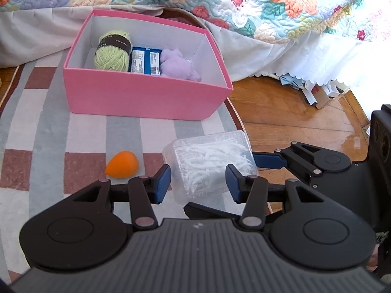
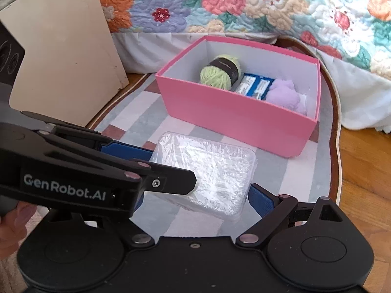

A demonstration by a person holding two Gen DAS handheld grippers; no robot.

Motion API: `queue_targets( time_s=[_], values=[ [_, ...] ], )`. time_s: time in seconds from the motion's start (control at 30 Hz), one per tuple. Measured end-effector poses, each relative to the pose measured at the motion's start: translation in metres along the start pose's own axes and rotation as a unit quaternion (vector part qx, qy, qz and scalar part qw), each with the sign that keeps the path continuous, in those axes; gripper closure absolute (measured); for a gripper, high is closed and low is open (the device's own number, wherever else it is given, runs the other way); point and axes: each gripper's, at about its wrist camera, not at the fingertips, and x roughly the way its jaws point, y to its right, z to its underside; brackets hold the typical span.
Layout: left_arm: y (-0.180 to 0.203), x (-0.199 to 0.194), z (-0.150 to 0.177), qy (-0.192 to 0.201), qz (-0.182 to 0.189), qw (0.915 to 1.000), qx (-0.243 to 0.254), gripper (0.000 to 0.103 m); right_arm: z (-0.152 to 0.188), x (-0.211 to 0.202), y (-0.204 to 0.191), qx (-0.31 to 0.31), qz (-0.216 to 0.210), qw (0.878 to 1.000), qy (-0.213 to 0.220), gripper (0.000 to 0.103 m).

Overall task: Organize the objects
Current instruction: 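Lift the floss box with the left gripper and carry it over the pink box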

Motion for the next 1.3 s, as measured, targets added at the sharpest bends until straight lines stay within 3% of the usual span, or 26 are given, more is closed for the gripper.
queue_targets(
  time_s=[0.33, 0.47, 0.77, 1.0, 1.17, 1.3],
  values=[
    [0.011, -0.020, -0.011, 0.021, -0.026, 0.9994, 0.004, 0.055, -0.019, -0.014, -0.013, -0.027, 0.007, 1.000, 0.008, 0.008],
    [0.005, -0.023, -0.023, 0.012, -0.020, 0.9997, -0.005, 0.055, -0.029, -0.015, -0.016, -0.035, 0.011, 0.999, 0.000, 0.008],
    [-0.011, -0.030, -0.050, 0.022, -0.008, 0.9995, -0.022, 0.057, -0.059, -0.023, -0.020, -0.062, 0.013, 0.997, 0.033, 0.009],
    [-0.019, -0.034, -0.072, 0.049, -0.011, 0.9984, -0.024, 0.057, -0.082, -0.020, -0.014, -0.060, 0.021, 0.997, 0.054, 0.022],
    [-0.022, -0.036, -0.092, 0.070, -0.010, 0.9973, -0.021, 0.057, -0.099, -0.020, -0.002, -0.055, 0.026, 0.996, 0.063, 0.038],
    [-0.025, -0.032, -0.108, 0.079, -0.008, 0.9966, -0.022, 0.057, -0.114, -0.014, 0.013, -0.032, 0.020, 0.997, 0.067, 0.041]
  ],
)
